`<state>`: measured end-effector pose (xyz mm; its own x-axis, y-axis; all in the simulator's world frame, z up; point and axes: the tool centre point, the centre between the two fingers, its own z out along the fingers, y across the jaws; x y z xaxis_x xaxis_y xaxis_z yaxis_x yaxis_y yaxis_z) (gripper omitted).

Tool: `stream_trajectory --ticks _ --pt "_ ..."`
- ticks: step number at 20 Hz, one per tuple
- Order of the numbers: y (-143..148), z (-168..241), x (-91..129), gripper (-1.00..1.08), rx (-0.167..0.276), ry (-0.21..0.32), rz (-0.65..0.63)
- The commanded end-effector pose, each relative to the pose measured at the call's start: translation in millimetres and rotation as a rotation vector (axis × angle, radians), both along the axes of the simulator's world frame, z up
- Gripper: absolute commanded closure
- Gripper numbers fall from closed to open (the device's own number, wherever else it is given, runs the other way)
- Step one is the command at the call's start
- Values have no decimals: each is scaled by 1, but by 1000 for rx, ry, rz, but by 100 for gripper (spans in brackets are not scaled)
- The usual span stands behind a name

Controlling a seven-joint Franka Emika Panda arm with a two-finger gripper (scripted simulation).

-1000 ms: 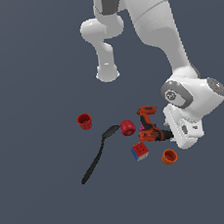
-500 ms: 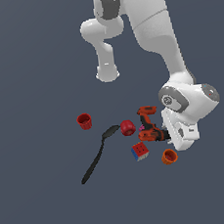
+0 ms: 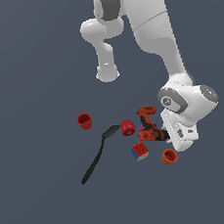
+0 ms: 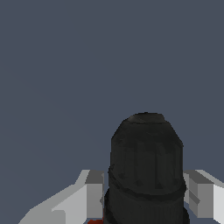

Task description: Pick up a designated object from a clutter of objects.

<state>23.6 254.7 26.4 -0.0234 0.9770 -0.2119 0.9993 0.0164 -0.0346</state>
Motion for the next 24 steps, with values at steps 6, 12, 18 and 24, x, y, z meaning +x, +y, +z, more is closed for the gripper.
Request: stream_trajectory --ticks 6,12,18,24 --pt "0 3 0 108 0 0 0" --pt "1 26 0 108 0 0 1" --pt "2 74 -1 108 0 1 1" --pt "4 143 -2 108 0 2 2"
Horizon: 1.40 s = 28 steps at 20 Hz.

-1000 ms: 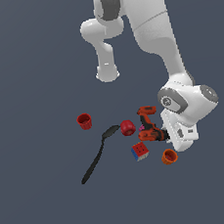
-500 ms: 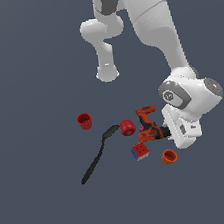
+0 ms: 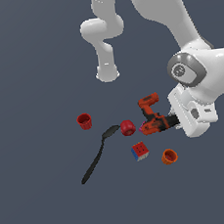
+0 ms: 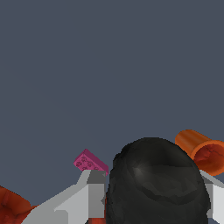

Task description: Pick up a designated object from a clutter of objects.

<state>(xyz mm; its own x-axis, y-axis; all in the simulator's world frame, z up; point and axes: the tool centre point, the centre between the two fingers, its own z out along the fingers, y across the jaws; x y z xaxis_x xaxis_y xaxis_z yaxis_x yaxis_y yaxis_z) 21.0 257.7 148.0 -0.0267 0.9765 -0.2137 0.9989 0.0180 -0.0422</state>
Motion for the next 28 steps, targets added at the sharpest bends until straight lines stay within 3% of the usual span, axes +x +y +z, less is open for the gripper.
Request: stream_trajectory --ticks 1,15,28 --pt "2 34 1 108 3 -5 1" --pt "7 188 4 108 4 -4 0" --pt "9 238 9 108 2 -5 -2"
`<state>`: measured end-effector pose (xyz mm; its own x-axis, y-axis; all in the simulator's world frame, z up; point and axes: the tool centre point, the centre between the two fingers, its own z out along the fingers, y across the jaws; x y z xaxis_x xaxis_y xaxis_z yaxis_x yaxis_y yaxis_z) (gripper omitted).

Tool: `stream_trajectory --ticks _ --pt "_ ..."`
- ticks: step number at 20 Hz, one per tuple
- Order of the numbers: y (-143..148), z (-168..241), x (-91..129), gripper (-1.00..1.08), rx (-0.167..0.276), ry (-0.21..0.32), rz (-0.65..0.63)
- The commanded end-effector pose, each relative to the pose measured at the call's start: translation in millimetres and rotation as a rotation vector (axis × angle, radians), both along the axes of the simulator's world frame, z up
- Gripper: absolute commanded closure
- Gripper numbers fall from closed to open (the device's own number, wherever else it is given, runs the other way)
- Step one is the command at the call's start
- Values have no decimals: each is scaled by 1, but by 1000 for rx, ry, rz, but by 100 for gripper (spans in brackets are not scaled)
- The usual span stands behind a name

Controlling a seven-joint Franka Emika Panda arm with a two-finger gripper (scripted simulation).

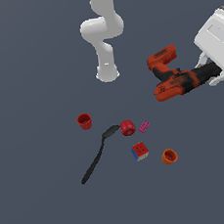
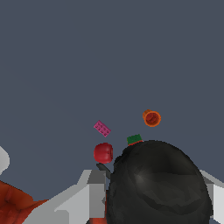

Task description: Pick up a designated object from a clutter of objects.

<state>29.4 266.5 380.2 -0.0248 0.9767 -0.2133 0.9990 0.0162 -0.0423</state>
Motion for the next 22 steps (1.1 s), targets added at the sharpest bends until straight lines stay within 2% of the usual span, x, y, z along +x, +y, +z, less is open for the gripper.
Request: stream_trajectory --ticks 1,7,16,22 --pt "0 5 1 108 1 -5 0" --pt "0 4 0 108 -1 0 0" --pt "1 37 -1 108 0 0 0" --pt "1 45 0 108 0 0 0"
